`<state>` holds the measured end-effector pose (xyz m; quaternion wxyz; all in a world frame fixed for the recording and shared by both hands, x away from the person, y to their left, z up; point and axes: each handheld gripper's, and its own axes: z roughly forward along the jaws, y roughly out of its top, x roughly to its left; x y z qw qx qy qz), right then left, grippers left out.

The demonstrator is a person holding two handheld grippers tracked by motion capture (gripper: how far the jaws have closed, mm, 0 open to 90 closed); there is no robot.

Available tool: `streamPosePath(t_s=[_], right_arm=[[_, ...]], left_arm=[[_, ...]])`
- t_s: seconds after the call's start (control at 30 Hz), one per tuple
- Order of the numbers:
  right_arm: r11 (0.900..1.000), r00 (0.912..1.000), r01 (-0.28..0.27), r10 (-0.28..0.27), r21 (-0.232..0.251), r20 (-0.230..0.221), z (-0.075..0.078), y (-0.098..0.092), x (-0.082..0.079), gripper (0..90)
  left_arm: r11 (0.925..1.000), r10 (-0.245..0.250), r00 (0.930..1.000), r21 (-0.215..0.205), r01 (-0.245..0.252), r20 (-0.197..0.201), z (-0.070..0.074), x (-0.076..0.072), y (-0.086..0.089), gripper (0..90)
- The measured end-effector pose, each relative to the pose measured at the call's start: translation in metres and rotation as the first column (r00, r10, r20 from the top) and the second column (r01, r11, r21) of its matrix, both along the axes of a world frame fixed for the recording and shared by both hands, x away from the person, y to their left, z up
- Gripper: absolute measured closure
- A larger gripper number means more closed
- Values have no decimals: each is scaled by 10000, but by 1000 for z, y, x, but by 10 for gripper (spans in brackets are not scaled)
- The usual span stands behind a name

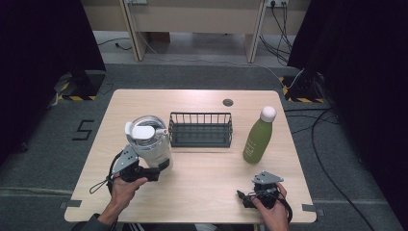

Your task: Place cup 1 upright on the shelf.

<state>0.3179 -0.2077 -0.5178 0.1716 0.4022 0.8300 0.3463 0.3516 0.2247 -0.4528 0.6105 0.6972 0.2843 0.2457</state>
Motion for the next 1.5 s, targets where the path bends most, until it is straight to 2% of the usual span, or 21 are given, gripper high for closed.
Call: streamPosePath(t_s=[0.03,0.07,0.1,0.47,0.63,0.83,1.03,1.5], right_arm=[[10000,10000,1,-1,1,-2,0,0,0,94],[10000,10000,0,0,1,-3,0,0,0,93],[10000,10000,2,-2,2,-5,0,0,0,93],[10000,10000,0,0,5,-9,0,0,0,93],[10000,10000,-10,10,-1,-9,0,0,0,93],[10000,10000,-9,9,1,-12,0,0,0,93],[10000,10000,-13,13,-1,-12,0,0,0,93],[10000,10000,-20,20,8,-33,0,0,0,93]], left_arm=[[9999,37,9999,-104,-38,-153,1,0,0,108],[9993,167,9981,-318,-186,-587,2,-1,-1,107],[9992,153,9979,-371,-176,-635,4,1,-2,107],[9997,176,9982,-171,-186,-565,18,23,-6,108],[9995,263,9985,-180,-272,-474,26,32,-8,108],[9989,252,9988,-390,-269,-413,40,45,-13,108],[9993,229,9991,-275,-239,-361,49,57,-21,108],[9983,346,9981,-450,-369,-510,57,90,-38,108]])
